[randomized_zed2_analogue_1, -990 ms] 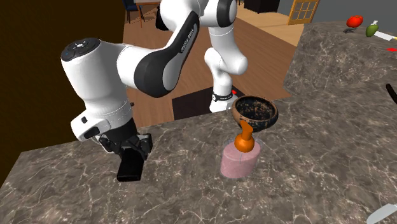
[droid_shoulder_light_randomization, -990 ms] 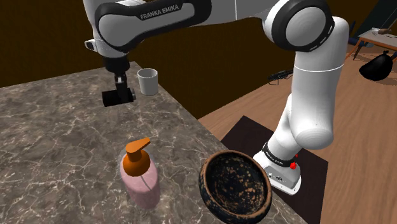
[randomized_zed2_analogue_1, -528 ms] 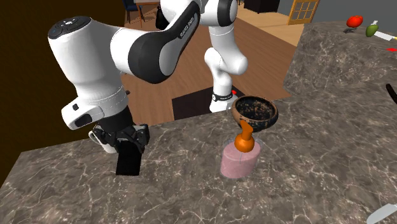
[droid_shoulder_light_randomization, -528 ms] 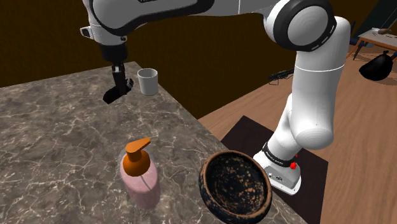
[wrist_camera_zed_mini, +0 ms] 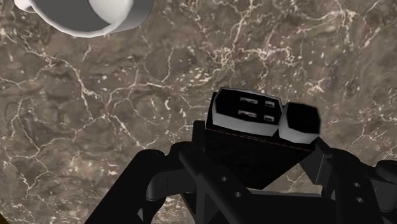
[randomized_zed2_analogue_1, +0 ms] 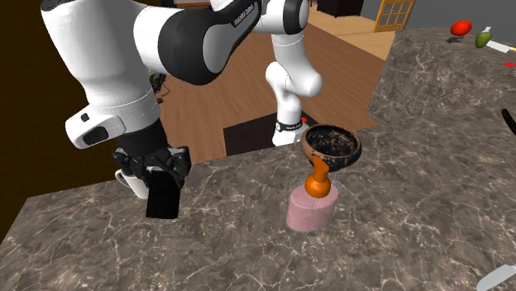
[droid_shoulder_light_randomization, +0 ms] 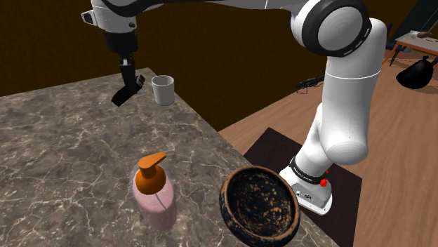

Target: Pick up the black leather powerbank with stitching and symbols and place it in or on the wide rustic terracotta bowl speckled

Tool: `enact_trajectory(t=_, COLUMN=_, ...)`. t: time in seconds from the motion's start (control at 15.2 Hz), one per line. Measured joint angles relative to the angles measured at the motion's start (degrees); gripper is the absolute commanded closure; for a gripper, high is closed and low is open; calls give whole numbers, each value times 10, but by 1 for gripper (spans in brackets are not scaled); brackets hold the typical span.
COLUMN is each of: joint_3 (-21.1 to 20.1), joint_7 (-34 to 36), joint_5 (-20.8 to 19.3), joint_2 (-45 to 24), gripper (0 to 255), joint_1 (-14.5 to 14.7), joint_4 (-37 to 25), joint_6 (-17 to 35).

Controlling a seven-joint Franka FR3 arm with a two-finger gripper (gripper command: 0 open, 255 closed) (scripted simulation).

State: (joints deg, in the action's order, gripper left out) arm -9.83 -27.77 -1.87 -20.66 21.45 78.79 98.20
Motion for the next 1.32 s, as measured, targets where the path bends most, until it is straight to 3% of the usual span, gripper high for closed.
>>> enact_trajectory(t=0.26, joint_3=-1, joint_7=2, joint_5=1, joint_2=8, gripper=255, joint_1=1, joint_4=-12, joint_6=-20)
enact_trajectory(t=0.99, joint_3=-27, joint_7=43, joint_5=45, joint_2=244, gripper=255, joint_1=19, joint_4=291, joint_6=52)
enact_trajectory(t=1.32, joint_3=-43, joint_7=67, joint_5=69, joint_2=334, gripper=255, joint_1=38, joint_4=385, joint_6=59)
